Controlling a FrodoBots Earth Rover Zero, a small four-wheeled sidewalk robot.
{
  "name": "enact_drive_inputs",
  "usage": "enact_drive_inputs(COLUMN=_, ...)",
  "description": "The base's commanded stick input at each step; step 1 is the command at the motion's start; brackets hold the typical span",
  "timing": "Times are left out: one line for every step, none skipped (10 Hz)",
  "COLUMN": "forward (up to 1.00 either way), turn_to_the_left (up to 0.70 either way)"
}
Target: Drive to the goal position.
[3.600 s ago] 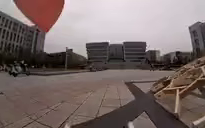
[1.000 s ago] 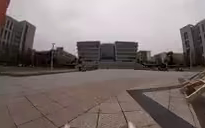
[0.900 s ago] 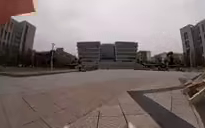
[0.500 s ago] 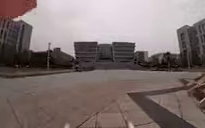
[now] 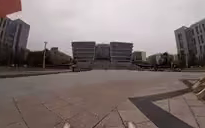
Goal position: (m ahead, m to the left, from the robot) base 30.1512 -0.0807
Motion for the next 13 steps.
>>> enact_drive_inputs(forward=0.7, turn_to_the_left=0.0)
enact_drive_inputs(forward=0.7, turn_to_the_left=0.0)
enact_drive_inputs(forward=0.7, turn_to_the_left=0.0)
enact_drive_inputs(forward=0.7, turn_to_the_left=0.0)
enact_drive_inputs(forward=0.7, turn_to_the_left=0.0)
enact_drive_inputs(forward=0.7, turn_to_the_left=0.0)
enact_drive_inputs(forward=0.7, turn_to_the_left=0.0)
enact_drive_inputs(forward=0.7, turn_to_the_left=0.0)
enact_drive_inputs(forward=0.7, turn_to_the_left=0.0)
enact_drive_inputs(forward=0.7, turn_to_the_left=0.0)
enact_drive_inputs(forward=0.7, turn_to_the_left=-0.02)
enact_drive_inputs(forward=0.7, turn_to_the_left=-0.02)
enact_drive_inputs(forward=0.7, turn_to_the_left=-0.02)
